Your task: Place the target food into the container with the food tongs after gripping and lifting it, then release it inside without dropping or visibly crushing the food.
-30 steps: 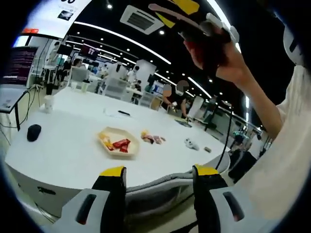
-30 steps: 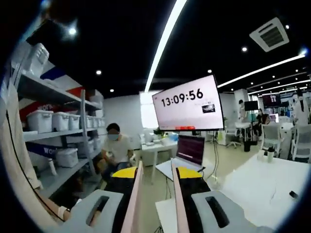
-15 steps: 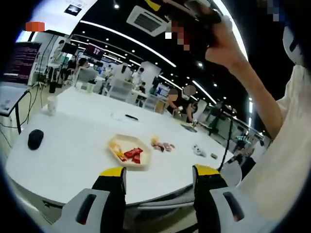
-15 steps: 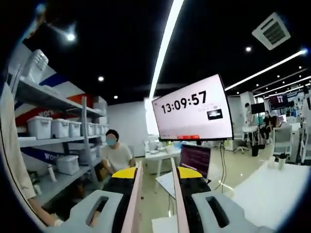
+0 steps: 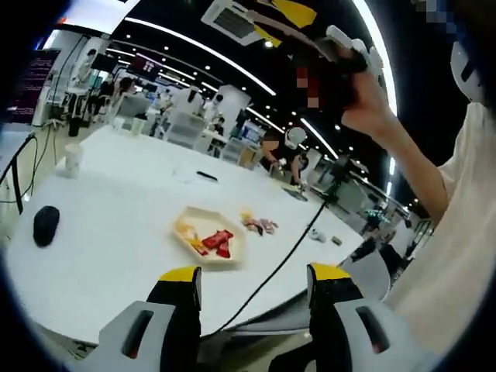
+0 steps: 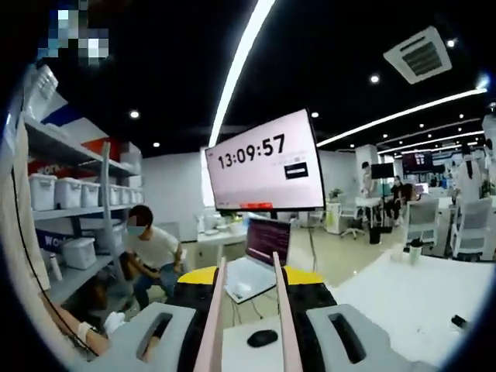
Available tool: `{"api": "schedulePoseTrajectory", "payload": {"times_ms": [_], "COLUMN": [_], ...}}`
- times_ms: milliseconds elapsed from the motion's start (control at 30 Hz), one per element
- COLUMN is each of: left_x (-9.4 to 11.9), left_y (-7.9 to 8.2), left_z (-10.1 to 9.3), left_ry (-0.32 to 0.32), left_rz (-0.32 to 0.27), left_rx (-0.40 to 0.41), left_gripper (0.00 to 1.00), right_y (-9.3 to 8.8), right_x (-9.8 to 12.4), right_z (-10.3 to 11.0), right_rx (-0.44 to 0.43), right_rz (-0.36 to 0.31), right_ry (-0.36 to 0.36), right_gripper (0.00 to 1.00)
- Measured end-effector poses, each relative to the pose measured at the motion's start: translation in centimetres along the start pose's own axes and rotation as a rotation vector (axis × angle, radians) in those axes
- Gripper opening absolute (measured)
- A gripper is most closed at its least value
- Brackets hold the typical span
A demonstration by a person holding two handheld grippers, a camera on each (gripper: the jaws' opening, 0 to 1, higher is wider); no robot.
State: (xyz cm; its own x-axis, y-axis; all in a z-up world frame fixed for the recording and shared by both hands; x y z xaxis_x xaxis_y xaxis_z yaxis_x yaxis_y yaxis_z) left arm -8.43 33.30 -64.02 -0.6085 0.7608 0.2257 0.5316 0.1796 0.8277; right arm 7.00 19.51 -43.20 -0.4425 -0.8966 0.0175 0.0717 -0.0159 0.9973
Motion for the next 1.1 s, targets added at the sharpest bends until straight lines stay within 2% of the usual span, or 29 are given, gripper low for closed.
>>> {"api": "schedulePoseTrajectory", "payload": {"times_ms": [67,100,200,233,333,400,500,567,633,700,767,867,900,1000,1033,1100], "left_x": [-0.9,-1.7,-3.0,-3.9,-5.5,-6.6,-8.2,-8.9,-10.2,-10.8,-11.5,-12.1,-12.4,-12.7,-12.8,-12.8], "left_y": [0.4,0.8,1.4,2.0,2.7,3.1,3.6,3.7,4.0,4.1,4.2,3.9,3.8,3.4,3.2,2.9], "left_z": [0.1,-0.1,-0.4,-0.7,-1.3,-1.5,-2.0,-2.3,-2.9,-3.2,-3.6,-4.1,-4.3,-4.9,-5.0,-5.1], "left_ry": [-0.017,-0.032,-0.058,-0.072,-0.095,-0.103,-0.119,-0.126,-0.139,-0.141,-0.143,-0.146,-0.145,-0.144,-0.141,-0.126], "left_rz": [0.013,0.02,0.028,0.023,0.04,0.052,0.059,0.067,0.077,0.077,0.075,0.07,0.068,0.081,0.084,0.081], "left_rx": [-0.007,-0.013,-0.026,-0.031,-0.063,-0.07,-0.081,-0.089,-0.107,-0.111,-0.112,-0.11,-0.105,-0.119,-0.112,-0.11], "left_gripper": [0.54,0.54,0.55,0.55,0.54,0.54,0.54,0.54,0.54,0.54,0.54,0.55,0.55,0.55,0.55,0.55], "right_y": [0.1,0.1,-0.1,-0.4,-1.1,-2.1,-3.2,-3.7,-4.5,-5.2,-5.6,-6.6,-7.2,-8.7,-9.6,-10.8], "right_x": [1.6,3.1,5.5,7.3,9.5,12.7,16.2,17.5,20.9,22.9,24.3,25.6,26.2,28.5,29.5,30.4], "right_z": [-1.0,-1.9,-3.2,-4.0,-5.2,-7.4,-9.1,-9.8,-11.2,-12.2,-12.7,-13.2,-13.4,-14.1,-14.3,-14.3], "right_rx": [-0.009,-0.005,-0.007,0.001,0.009,-0.009,0.006,0.0,0.009,0.013,-0.015,-0.026,-0.008,-0.052,-0.062,-0.117], "right_rz": [-0.003,-0.002,-0.019,-0.011,0.013,0.029,0.063,0.07,0.082,0.101,0.093,0.113,0.118,0.108,0.123,0.137], "right_ry": [-0.04,-0.069,-0.097,-0.131,-0.178,-0.258,-0.354,-0.391,-0.492,-0.546,-0.566,-0.555,-0.562,-0.621,-0.651,-0.65], "right_gripper": [0.31,0.31,0.31,0.31,0.31,0.31,0.32,0.32,0.31,0.31,0.3,0.12,0.13,0.19,0.21,0.21]}}
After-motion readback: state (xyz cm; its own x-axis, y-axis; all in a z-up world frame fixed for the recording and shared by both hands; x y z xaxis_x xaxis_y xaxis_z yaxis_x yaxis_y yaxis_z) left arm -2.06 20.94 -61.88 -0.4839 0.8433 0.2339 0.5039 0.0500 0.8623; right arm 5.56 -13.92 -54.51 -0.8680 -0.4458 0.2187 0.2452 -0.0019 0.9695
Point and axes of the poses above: the point that each gripper's makers call its tool centre point, and the gripper's own axes: x roughly backward along the fingers, z roughly to its left, y roughly out of its top, the point moved 10 cm from there along x, roughly backward along the fingers, and after that the axes turned 5 degrees about -y, right-handed, at the moved point
